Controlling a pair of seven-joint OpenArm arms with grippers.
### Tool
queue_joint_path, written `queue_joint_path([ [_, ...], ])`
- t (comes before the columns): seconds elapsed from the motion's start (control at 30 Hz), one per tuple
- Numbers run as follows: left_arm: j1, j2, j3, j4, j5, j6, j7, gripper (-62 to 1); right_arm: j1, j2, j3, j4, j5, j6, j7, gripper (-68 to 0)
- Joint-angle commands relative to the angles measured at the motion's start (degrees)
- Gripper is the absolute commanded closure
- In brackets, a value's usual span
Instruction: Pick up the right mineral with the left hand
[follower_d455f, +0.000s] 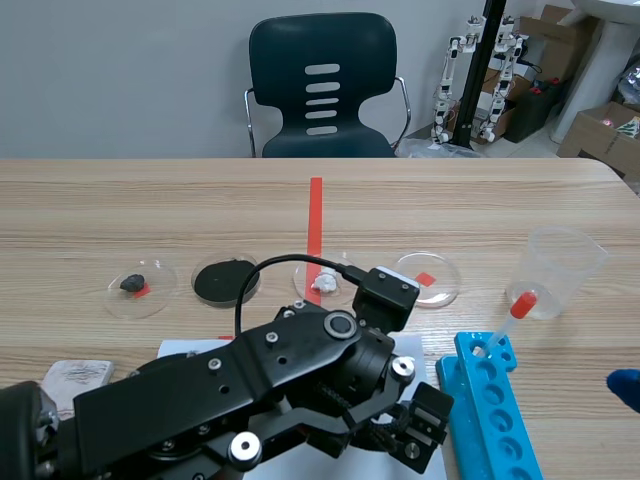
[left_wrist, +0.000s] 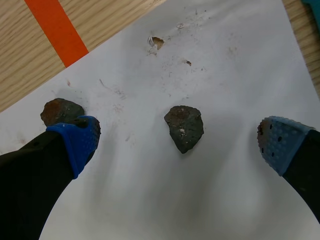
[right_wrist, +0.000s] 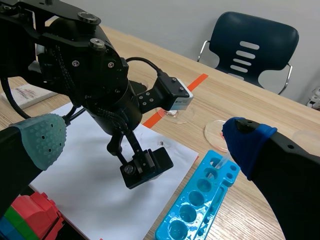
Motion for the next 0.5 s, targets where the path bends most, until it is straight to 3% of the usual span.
queue_joint_path([
  [0.0,-0.3,1.1,-0.3,0.2,0.2,-0.4,-0.8,-62.3,0.2,0.3,0.2,1.1,0.2,0.0,1.0,-67.9],
  [0.3,-0.3,1.2,-0.3,-1.0,0.0,-0.4,-1.6,-62.3,0.2,0.3,0.2,1.1,0.2,0.0,1.0,-67.9],
  [0.47,-0.3,1.6,-0.3,-1.9,-0.1,-0.4,-1.6,-52.8,0.2,0.3,0.2,1.1,0.2,0.0,1.0,-67.9],
])
